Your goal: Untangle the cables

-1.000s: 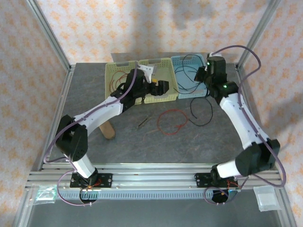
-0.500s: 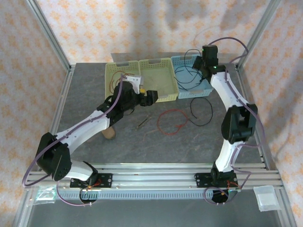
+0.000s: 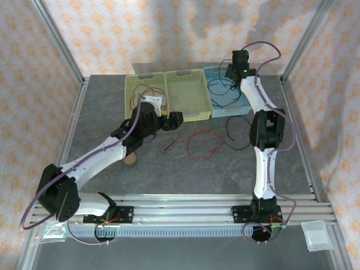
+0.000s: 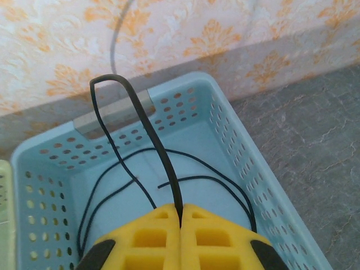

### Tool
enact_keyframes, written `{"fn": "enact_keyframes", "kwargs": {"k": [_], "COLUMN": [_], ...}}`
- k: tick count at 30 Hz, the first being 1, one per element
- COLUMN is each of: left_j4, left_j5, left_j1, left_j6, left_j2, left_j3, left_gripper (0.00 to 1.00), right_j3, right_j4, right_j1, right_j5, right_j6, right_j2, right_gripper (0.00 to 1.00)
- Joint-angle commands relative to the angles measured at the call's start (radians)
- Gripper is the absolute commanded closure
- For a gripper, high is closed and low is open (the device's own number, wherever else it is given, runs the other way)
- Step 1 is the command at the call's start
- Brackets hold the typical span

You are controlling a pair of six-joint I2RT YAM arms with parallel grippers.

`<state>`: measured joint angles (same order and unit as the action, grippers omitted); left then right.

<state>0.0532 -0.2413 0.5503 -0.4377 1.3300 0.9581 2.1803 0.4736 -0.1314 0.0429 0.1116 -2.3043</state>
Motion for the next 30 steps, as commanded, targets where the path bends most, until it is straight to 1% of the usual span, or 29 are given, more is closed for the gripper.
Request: {"fn": "enact_keyframes", "kwargs": {"k": [1,4,7,10,12,15,19,21,25,30], "left_j4": [-0.036,-0.054,-0.075,-0.090,-0.087,-0.093,-0.125,-0.133,-0.113,-0.101], "left_j5": [0.038,0.055,0.082,0.098,0.101,0.110,0.191,0.210,0.205,0.192], "left_j1": [0.018,0.036,0.059,0.081,0.095,0.119,0.167,0.184,0.210,0.243], "left_j6": [-0.007,0.002,0.012,0.014,0.013,0.005,-0.008,-0.016,-0.039,-0.053], "left_j2": [-0.006,0.012,0.036,0.064,0.084,0.131,0.204,0.240,0.306,0.392], "left_j3": [-0.001,0.012,0.032,0.051,0.063,0.094,0.152,0.176,0.211,0.265], "left_gripper": [0.14,0.14,0.14,0.14,0.14,0.14,0.14,0.15,0.15,0.15], "right_j3": [0.049,0.047,0.036,0.014,-0.024,-0.130,-0.308,-0.411,-0.636,-0.857], "right_j4": [0.071,0.072,0.072,0.079,0.076,0.054,0.048,0.047,0.024,0.037], "right_j1": [0.004,0.006,0.004,0.005,0.004,0.004,0.001,-0.003,-0.017,-0.028], "right_j5": [0.028,0.010,-0.001,-0.006,-0.016,-0.034,-0.062,-0.055,-0.064,-0.072], "right_j6": [-0.013,-0.008,-0.007,-0.004,-0.001,0.009,0.026,0.037,0.041,0.078], "right_j2": [-0.021,-0.004,0.027,0.070,0.115,0.208,0.345,0.415,0.568,0.719], "right_gripper": [0.92,0.84,0.78,0.75,0.75,0.75,0.76,0.76,0.77,0.77]}}
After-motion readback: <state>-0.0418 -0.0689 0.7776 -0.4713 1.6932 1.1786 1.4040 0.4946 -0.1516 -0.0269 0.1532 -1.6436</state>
